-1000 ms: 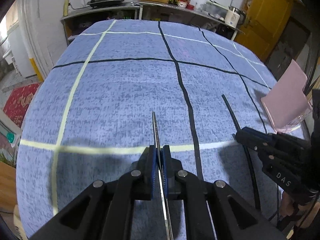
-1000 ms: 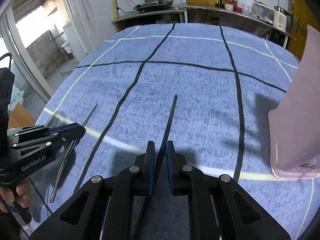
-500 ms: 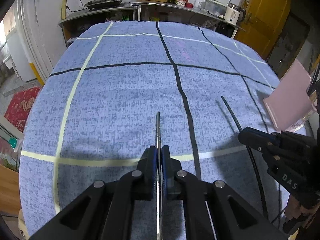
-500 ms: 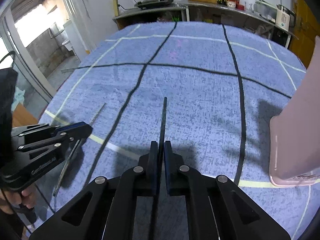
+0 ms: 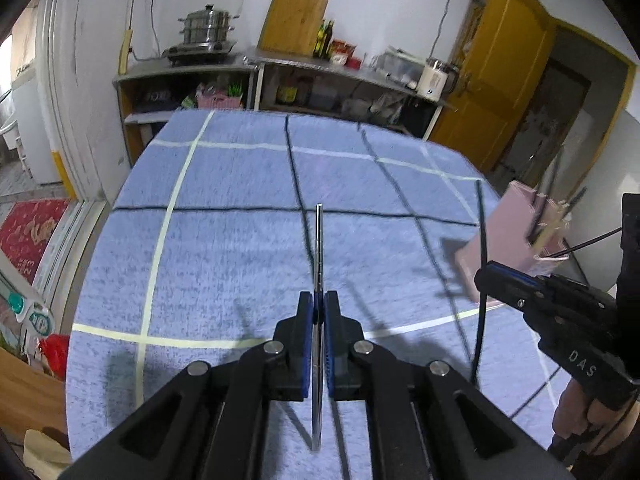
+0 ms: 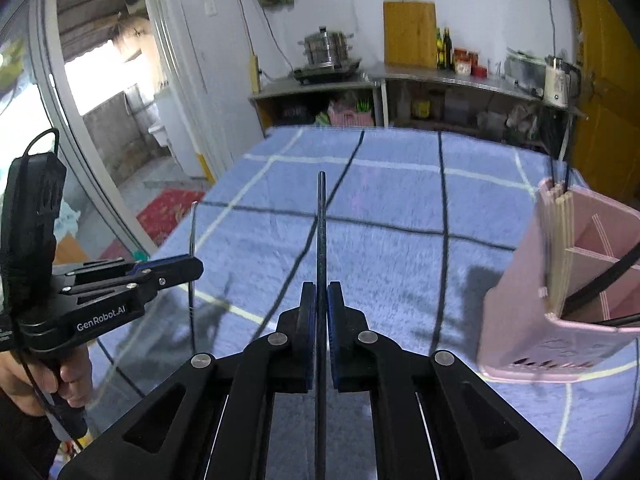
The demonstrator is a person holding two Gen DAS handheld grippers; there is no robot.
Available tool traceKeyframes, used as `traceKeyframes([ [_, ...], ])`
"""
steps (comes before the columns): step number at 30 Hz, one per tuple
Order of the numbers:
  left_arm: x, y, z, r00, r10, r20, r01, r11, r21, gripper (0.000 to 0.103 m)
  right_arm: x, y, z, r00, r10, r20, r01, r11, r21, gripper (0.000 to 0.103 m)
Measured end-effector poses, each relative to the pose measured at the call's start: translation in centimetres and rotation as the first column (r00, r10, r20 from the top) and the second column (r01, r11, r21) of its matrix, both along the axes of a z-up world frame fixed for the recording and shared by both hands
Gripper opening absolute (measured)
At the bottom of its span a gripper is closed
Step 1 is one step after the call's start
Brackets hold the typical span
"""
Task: Organize utensils
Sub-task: 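Lift both held black chopsticks upright and carry them over the pink holder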
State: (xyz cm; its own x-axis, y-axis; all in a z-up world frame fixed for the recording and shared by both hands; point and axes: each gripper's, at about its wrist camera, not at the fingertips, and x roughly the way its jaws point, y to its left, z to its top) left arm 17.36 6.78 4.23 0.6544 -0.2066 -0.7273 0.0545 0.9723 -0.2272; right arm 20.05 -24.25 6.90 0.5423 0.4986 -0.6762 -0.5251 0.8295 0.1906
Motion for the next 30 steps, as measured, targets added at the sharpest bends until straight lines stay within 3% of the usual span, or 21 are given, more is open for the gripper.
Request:
traceKeyframes([
  [6, -1.3, -0.9, 2.8, 0.998, -0.025, 0.050, 0.026, 1.000, -0.014, 0.006, -1.7, -2.3, 2.9, 0.998, -0.030, 0.060, 0.028, 0.999, 0.042, 0.005],
  [15, -2.3, -3.7, 5.3, 0.992, -0.087, 0.091, 0.088, 0.996, -0.008, 0.006, -3.5, -5.1, 4.3, 0.993, -0.073, 0.092, 0.066, 0.995, 0.076, 0.005],
  [30, -2.3, -11.1, 6.2, 0.968, -0.234, 0.091, 0.237, 0.971, -0.031, 0.006, -5.2, -12.4, 5.5, 0.973, -0.201, 0.109, 0.190, 0.976, 0.103, 0.005],
])
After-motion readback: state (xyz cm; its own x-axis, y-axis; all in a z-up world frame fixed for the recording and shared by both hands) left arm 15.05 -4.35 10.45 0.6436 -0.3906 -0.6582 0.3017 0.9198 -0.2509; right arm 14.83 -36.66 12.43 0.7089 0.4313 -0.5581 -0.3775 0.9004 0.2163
